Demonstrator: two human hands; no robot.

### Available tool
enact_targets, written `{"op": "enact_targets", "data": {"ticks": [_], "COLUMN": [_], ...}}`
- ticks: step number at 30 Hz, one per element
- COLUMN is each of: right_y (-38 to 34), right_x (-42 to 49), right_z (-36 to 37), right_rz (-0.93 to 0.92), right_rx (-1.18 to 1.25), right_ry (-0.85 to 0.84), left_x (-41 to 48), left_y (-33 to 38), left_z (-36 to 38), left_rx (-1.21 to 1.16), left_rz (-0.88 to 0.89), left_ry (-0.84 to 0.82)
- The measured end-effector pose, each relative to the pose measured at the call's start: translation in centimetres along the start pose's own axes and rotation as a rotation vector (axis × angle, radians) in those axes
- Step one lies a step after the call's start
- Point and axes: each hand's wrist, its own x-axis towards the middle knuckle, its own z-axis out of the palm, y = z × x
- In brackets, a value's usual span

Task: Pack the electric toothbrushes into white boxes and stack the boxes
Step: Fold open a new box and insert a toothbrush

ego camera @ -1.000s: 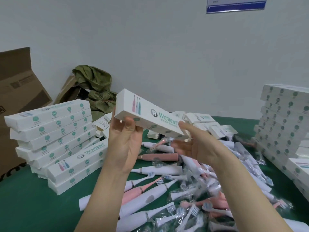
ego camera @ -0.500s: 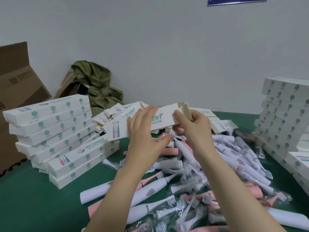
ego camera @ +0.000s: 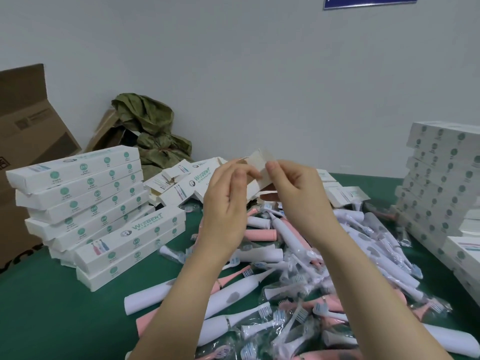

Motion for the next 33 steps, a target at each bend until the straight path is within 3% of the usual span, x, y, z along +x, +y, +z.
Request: {"op": "enact_targets", "data": {"ticks": [3, 6, 10, 15, 19, 21, 23, 27, 31, 33], "right_y": [-0.4, -0.4, -0.1, -0.4, -1.0, -0.8, 0.0, 3.4, 6.6, 7.2], "right_x": [-0.1, 0.0, -0.1, 0.2, 0.6, 0.9, 0.9, 0.2, -0.3, -0.2], "right_z": [0.0, -0.2, 0.0, -0.1, -0.2, -0.9, -1.7, -1.5, 0.6, 1.2], "right_rz": [-0.035, -0.029, 0.065, 0.1, 0.192, 0.252, 0.274, 0.249, 0.281, 0.282], "right_rx": [-0.033, 0.001, 0.092, 0.245, 0.426, 0.444, 0.281, -0.346, -0.762, -0.844], "right_ry": [-0.026, -0.036, -0.045, -0.106, -0.213, -0.19, -0.152, -0.193, -0.462, -0.587], "left_x": [0.5, 0.5, 0.4, 0.5, 1.0, 1.5, 2.1, 2.1, 0.9, 0.3], "left_y": [-0.1, -0.2, -0.5, -0.3, 0.3, 0.7, 0.9, 0.4, -0.7, -0.9], "left_z": [-0.1, -1.0, -2.0, -2.0, -2.8, -3.3, -3.8, -4.1, -4.1, -4.4], "left_rx": [-0.108, -0.242, -0.115, 0.181, 0.323, 0.323, 0.301, 0.362, 0.387, 0.366], "left_rz": [-0.056, -0.133, -0.135, -0.015, 0.115, 0.095, 0.034, -0.005, -0.048, -0.064], "left_ry": [0.04, -0.06, -0.211, -0.071, 0.008, 0.08, 0.14, 0.182, 0.195, 0.205]}}
